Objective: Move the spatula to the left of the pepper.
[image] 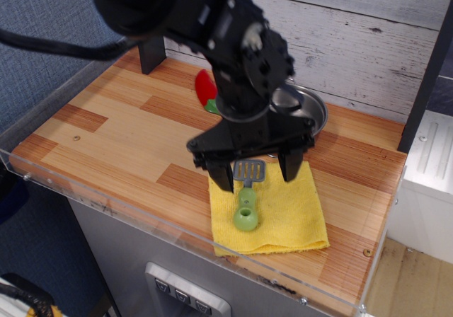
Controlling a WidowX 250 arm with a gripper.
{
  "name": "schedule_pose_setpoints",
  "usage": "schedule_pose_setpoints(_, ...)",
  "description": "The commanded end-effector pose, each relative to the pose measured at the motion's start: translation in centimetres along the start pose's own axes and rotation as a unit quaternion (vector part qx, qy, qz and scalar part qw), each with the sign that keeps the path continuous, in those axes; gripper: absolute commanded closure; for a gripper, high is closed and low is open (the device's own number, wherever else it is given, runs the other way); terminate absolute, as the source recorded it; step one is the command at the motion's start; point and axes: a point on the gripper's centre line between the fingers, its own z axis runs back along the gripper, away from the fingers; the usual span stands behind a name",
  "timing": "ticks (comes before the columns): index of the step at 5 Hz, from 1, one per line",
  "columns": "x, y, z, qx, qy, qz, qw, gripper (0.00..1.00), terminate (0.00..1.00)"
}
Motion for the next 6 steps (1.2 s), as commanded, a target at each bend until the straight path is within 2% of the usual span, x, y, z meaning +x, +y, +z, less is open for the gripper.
schedule_pose_setpoints(1, -0.6, 1.5, -0.9, 0.020, -0.004, 0.001, 0.9998, 0.00, 0.00)
schedule_pose_setpoints(3, -1.3, 2.3, -2.1, 0.035, 0.009, -0.008, 0.9993, 0.00, 0.00)
schedule_pose_setpoints(4, -1.7, 2.3, -2.4, 0.036, 0.007, -0.009, 0.9993, 1.00, 0.00)
schedule_pose_setpoints(6, -1.6, 2.2, -2.2, 0.035, 0.005, -0.008, 0.9993, 1.00, 0.00)
